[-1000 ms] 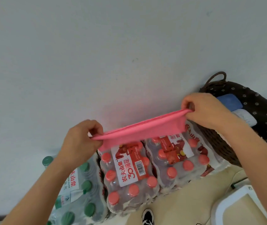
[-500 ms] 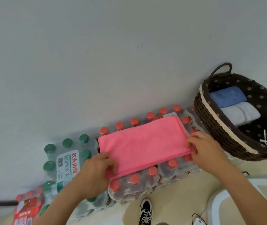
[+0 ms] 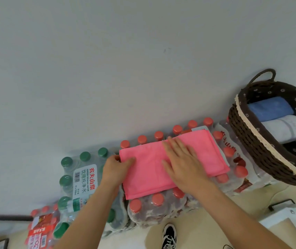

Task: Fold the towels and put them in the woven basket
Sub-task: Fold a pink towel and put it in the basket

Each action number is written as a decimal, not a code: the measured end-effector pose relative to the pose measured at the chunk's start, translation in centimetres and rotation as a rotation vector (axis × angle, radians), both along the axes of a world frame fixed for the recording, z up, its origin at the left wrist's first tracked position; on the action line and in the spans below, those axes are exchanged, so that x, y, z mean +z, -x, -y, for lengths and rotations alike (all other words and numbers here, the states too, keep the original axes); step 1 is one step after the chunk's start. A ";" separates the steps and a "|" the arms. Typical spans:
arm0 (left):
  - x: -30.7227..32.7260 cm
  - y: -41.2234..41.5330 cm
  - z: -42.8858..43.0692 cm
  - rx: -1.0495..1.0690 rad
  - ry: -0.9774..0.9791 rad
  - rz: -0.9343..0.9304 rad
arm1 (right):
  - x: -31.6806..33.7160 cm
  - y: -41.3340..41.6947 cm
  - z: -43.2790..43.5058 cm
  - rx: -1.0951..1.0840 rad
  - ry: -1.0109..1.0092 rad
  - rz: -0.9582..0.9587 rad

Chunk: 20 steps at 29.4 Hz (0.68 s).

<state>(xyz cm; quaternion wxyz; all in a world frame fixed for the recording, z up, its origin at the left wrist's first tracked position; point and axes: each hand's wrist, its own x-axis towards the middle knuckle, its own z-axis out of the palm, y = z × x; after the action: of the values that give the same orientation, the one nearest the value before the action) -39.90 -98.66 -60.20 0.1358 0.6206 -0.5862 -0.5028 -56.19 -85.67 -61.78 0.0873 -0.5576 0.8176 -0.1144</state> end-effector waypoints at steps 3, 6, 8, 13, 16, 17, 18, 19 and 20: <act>0.0 -0.5 -0.1 0.045 -0.047 -0.073 | -1.2 -1.4 0.9 0.061 -0.057 -0.039; -0.3 -0.8 -1.2 0.073 0.017 -0.065 | -2.0 -1.8 1.0 0.043 -0.055 -0.033; -0.4 -0.9 -2.0 0.102 0.082 -0.126 | -2.3 -2.2 1.3 0.017 -0.038 -0.016; -0.5 -1.9 -3.4 0.052 0.230 -0.250 | -2.0 -4.7 2.2 -0.003 0.002 0.003; 0.1 -4.5 -2.2 0.013 0.303 -0.186 | -1.6 -6.6 2.7 0.056 -0.017 0.033; 0.3 -5.9 -1.4 0.019 0.311 -0.164 | -1.5 -7.3 2.9 0.076 -0.020 0.040; 0.6 -8.0 -0.5 0.029 0.317 -0.125 | -1.4 -8.6 3.3 0.098 -0.026 0.038; 0.8 -10.1 0.4 0.039 0.318 -0.073 | -1.6 -10.0 3.6 0.115 -0.033 0.032; 0.9 -11.6 1.1 0.048 0.312 -0.025 | -1.9 -11.0 3.9 0.120 -0.034 0.026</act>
<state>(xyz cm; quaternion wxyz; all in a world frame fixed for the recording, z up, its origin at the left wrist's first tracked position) -28.32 -99.78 -59.30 0.2498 0.5993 -0.6405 -0.4102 -45.17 -89.59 -63.66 0.1140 -0.6025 0.7833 -0.1022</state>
